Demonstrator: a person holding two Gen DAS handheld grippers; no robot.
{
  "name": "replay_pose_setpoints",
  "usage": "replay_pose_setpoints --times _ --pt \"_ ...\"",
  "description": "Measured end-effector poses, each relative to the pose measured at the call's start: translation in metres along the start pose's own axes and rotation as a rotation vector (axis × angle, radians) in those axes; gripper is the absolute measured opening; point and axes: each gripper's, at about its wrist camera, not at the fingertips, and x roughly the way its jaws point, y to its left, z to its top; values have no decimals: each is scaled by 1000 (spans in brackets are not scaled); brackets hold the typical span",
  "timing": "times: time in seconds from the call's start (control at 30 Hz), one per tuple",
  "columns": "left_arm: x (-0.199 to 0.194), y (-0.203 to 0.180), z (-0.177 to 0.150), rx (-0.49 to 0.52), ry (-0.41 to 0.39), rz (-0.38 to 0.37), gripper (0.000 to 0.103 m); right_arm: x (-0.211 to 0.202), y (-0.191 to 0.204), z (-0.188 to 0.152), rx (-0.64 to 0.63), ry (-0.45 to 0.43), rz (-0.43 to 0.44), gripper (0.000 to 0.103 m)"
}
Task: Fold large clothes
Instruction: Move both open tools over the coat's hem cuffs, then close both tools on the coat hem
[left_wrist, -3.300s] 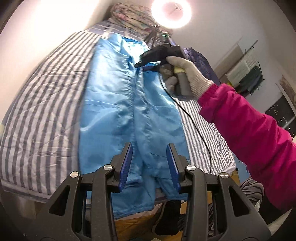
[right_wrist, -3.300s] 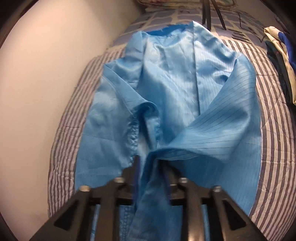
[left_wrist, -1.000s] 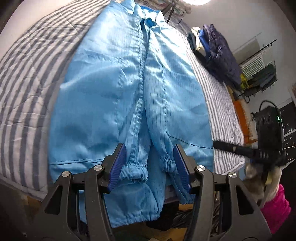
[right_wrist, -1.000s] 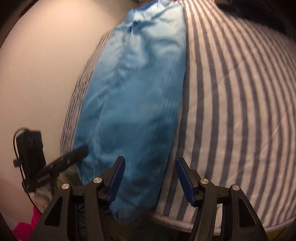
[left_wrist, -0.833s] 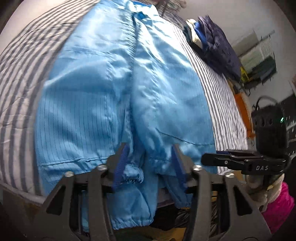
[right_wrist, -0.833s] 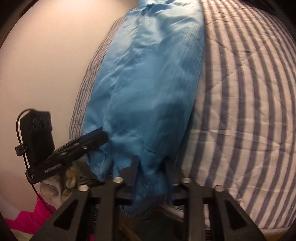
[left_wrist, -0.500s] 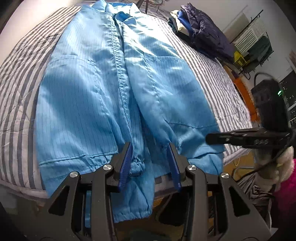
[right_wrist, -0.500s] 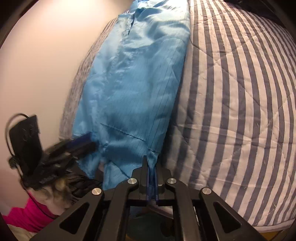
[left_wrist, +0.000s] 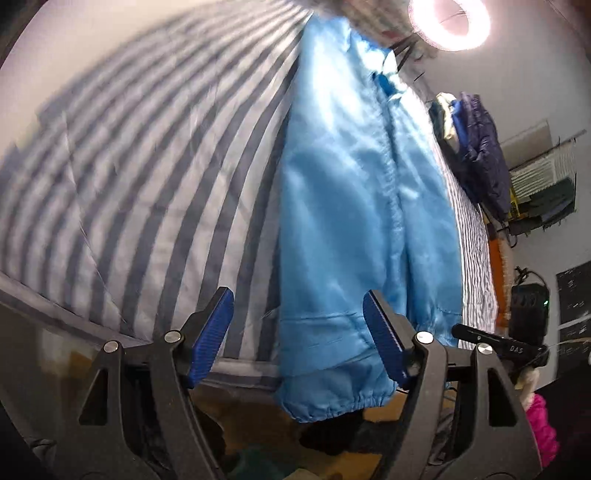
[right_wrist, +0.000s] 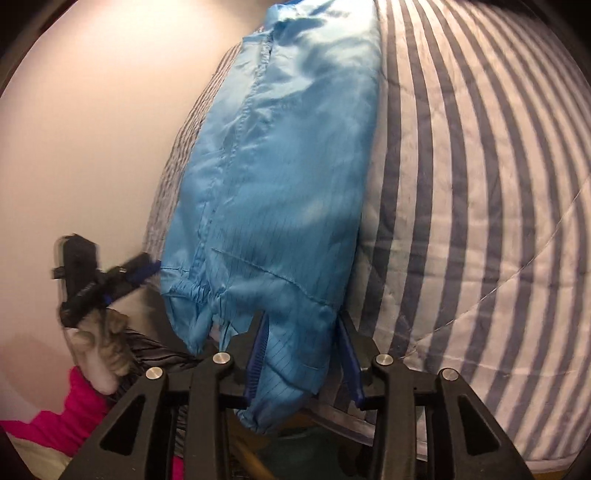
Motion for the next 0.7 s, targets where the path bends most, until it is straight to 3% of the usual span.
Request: replay_pose_setpoints --times 0.07,0.17,0.23,0.3,0.47,0.57,0.6,0.63,0.7 --pt "7 12 1 -55 31 -48 74 9 -5 0 36 21 48 37" --pt "8 8 1 -29 51 -65 73 20 -7 2 57 27 95 35" --pt "12 1 -1 21 63 -30 58 29 -4 6 59 34 106 12" --pt "19 -8 1 59 86 5 13 37 1 8 44 49 77 4" --pt "21 -4 2 34 84 -19 12 37 12 -7 -21 86 21 1" --pt "17 4 3 8 86 -39 12 33 15 -4 -46 74 37 8" --pt "16 7 3 -2 93 -47 15 29 17 -2 -54 65 41 17" --pt "14 10 2 -10 97 -58 17 23 15 -1 -56 58 46 37" --pt "10 15 -2 -19 103 -77 21 15 12 3 -36 20 88 44"
